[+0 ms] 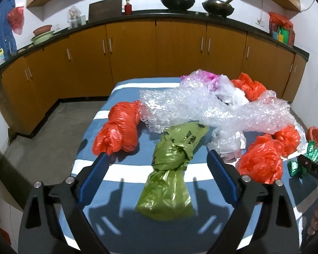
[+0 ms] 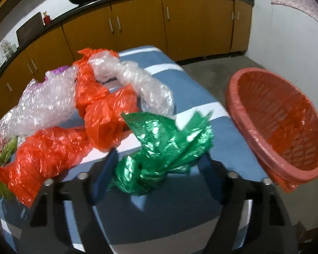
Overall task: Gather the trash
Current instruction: 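Reach the right tool to the green plastic bag and close on it, then open the right tool over the red basket while the left tool grips an olive bag, then grasp the clear plastic bag with the right tool while the left tool grasps a red bag, then carry the clear bag over the red basket and open the right tool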
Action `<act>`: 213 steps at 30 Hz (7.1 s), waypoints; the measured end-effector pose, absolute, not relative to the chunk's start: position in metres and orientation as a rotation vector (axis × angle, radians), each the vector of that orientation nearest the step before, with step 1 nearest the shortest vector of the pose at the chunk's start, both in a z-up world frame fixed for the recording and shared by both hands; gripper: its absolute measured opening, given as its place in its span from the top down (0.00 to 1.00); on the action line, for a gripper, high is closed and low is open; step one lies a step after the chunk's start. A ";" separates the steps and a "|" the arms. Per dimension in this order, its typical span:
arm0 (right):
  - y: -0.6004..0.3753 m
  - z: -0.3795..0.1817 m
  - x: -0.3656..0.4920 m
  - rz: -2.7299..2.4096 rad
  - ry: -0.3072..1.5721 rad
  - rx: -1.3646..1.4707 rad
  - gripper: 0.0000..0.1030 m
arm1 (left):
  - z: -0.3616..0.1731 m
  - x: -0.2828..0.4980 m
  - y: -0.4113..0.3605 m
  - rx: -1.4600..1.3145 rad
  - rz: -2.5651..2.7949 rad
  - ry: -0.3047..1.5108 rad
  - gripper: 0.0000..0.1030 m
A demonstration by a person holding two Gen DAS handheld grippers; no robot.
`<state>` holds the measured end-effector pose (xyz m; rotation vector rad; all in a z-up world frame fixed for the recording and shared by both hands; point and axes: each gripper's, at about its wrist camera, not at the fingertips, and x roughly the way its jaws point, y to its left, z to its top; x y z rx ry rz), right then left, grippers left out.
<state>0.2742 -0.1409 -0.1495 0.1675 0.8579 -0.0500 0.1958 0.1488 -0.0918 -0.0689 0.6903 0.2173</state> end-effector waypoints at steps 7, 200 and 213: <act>-0.137 -0.148 0.270 0.013 0.842 0.168 0.58 | -0.105 0.211 0.149 -0.086 0.177 0.743 0.38; -0.278 -0.032 0.226 0.078 0.628 0.176 0.69 | 0.000 0.153 0.099 -0.182 -0.054 0.525 0.55; -0.359 -0.012 0.189 -0.111 0.576 0.183 0.69 | -0.002 0.197 -0.028 -0.161 -0.291 0.563 0.55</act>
